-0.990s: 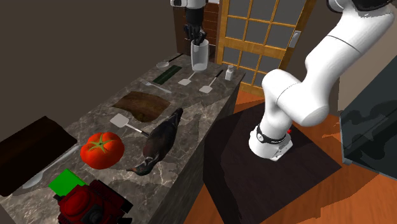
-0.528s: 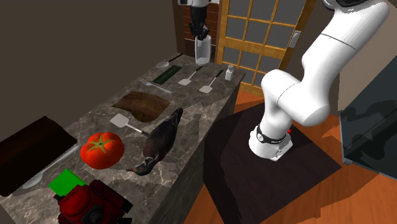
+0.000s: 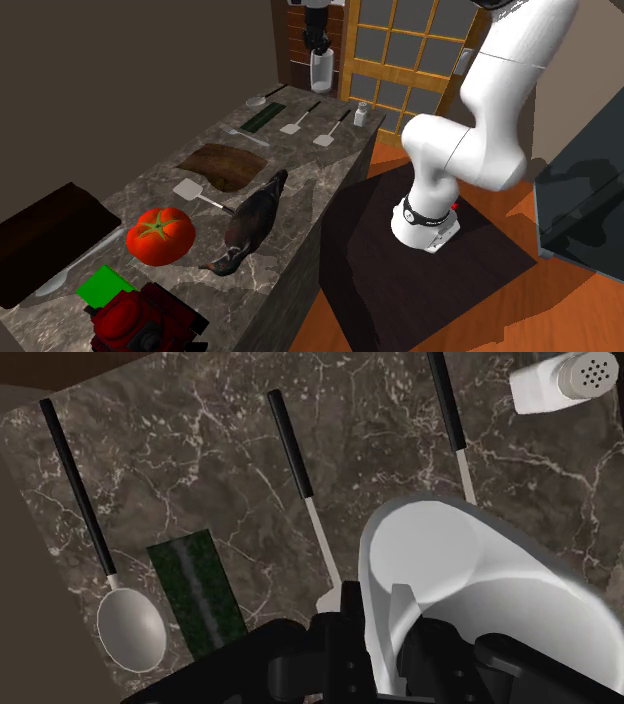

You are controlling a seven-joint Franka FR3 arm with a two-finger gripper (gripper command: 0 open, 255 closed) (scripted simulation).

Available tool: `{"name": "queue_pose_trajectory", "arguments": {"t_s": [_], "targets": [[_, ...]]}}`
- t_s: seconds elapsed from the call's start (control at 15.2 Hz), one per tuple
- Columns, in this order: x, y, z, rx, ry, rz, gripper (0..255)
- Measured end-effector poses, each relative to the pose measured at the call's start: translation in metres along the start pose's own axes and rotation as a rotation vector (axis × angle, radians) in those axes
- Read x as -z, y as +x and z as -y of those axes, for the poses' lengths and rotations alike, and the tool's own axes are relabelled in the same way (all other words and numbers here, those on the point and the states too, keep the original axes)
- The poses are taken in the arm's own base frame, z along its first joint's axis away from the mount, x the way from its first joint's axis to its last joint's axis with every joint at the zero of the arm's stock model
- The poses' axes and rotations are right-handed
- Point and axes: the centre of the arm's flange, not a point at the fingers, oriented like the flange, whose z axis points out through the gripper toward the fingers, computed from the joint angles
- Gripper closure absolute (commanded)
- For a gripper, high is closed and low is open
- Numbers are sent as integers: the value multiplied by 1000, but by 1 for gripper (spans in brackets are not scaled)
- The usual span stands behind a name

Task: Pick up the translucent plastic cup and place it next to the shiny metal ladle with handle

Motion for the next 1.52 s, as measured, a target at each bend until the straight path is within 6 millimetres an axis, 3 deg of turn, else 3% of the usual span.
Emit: {"name": "queue_pose_trajectory", "arguments": {"t_s": [0.92,1.52], "targets": [[-33,-137,-120,2,-2,2,255],[-78,-144,-127,2,0,4,255]]}}
